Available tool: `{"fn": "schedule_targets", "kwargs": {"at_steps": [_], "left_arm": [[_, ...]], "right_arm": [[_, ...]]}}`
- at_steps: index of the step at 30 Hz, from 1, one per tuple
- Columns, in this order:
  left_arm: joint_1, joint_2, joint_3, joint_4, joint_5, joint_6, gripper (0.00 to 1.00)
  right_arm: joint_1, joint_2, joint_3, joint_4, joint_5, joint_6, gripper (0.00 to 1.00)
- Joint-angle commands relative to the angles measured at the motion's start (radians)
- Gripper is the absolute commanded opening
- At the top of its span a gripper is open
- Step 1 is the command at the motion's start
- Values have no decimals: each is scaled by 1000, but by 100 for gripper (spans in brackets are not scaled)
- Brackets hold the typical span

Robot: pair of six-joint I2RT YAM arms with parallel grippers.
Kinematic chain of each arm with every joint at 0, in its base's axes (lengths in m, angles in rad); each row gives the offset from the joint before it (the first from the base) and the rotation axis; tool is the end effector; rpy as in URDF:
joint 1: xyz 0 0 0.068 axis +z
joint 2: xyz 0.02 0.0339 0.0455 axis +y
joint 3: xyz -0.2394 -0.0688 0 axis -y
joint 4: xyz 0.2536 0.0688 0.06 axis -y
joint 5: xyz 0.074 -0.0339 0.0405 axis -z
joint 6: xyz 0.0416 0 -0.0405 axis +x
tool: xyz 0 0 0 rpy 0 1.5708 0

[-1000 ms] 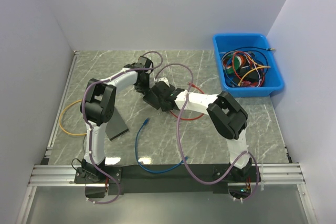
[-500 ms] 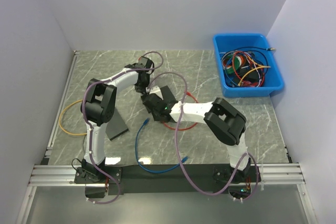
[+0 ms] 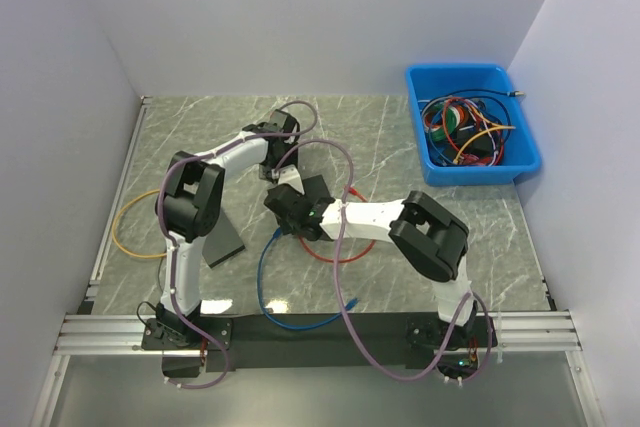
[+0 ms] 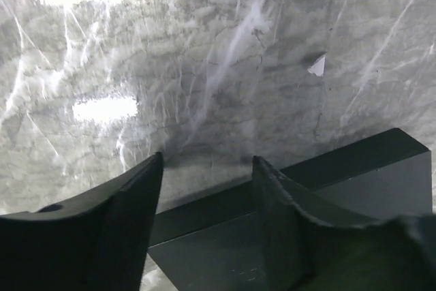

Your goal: Insert the plug into the switch port

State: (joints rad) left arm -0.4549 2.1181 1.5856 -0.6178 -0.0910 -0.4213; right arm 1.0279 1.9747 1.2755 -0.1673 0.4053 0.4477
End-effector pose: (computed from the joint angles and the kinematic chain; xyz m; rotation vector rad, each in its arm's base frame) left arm 0.3975 -0.1902 0.1355 0.0193 2.7198 -0.1341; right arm 0.2307 0.3507 0.1308 -0.5024 2.3036 0.2237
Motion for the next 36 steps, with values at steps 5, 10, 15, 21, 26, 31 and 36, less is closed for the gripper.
{"fn": "schedule_targets", "kwargs": {"at_steps": [5, 10, 15, 21, 26, 31, 36], "left_arm": [[13, -36, -64, -118, 39, -27, 68], [42, -76, -72, -106, 45, -31, 71], [65, -133, -96, -92, 1, -34, 71], [74, -173, -119, -82, -30, -30, 69], [76, -178, -124, -80, -38, -27, 68], [79, -178, -124, -80, -38, -27, 67], [85, -175, -122, -80, -39, -27, 67]], "right_arm": [[46, -175, 58, -18, 124, 38, 49], [129, -183, 56, -12, 76, 135, 51], [196, -97, 139, -61, 70, 246, 52], [213, -13, 180, -143, 86, 338, 52], [212, 13, 171, -166, 98, 394, 54], [209, 82, 234, -227, 98, 427, 54], [195, 121, 242, -248, 75, 440, 54]]}}
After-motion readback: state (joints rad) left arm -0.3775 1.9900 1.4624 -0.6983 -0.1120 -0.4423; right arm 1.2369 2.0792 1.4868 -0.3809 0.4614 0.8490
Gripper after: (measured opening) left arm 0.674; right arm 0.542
